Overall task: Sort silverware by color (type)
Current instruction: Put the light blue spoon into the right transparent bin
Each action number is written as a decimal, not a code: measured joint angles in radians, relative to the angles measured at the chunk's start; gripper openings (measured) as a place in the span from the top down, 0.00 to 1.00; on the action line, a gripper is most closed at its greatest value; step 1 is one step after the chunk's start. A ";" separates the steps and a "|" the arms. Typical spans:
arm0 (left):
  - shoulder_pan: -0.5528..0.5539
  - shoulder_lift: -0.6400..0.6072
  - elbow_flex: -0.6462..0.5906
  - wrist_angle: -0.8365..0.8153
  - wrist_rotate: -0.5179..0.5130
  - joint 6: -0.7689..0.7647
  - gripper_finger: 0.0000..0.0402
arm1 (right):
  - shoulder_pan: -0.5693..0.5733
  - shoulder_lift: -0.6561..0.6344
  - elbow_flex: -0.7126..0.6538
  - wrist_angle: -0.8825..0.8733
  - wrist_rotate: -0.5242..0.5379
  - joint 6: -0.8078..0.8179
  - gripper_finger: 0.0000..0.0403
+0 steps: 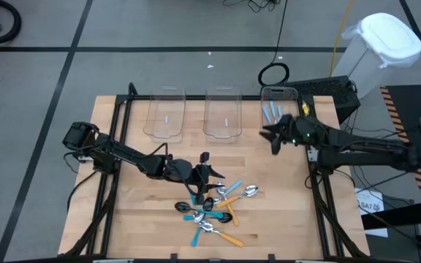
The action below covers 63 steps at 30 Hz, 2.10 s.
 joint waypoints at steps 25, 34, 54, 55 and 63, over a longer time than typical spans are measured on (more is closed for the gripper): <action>0.000 0.000 0.000 -0.236 -0.018 -0.050 0.67 | 0.822 0.444 0.000 0.252 0.456 -0.028 0.63; 0.002 0.000 0.000 -0.276 -0.017 -0.037 0.67 | 0.828 0.576 0.000 0.298 0.445 0.046 0.63; 0.003 0.000 0.000 -0.274 -0.017 -0.026 0.67 | 0.736 0.809 0.135 0.362 0.377 -0.070 0.63; 0.003 0.000 0.000 -0.271 -0.017 -0.035 0.67 | 0.730 0.827 0.151 0.355 0.375 -0.076 0.63; 0.003 0.000 0.000 -0.263 -0.017 -0.069 0.67 | 0.701 0.875 0.181 0.342 0.338 -0.137 0.63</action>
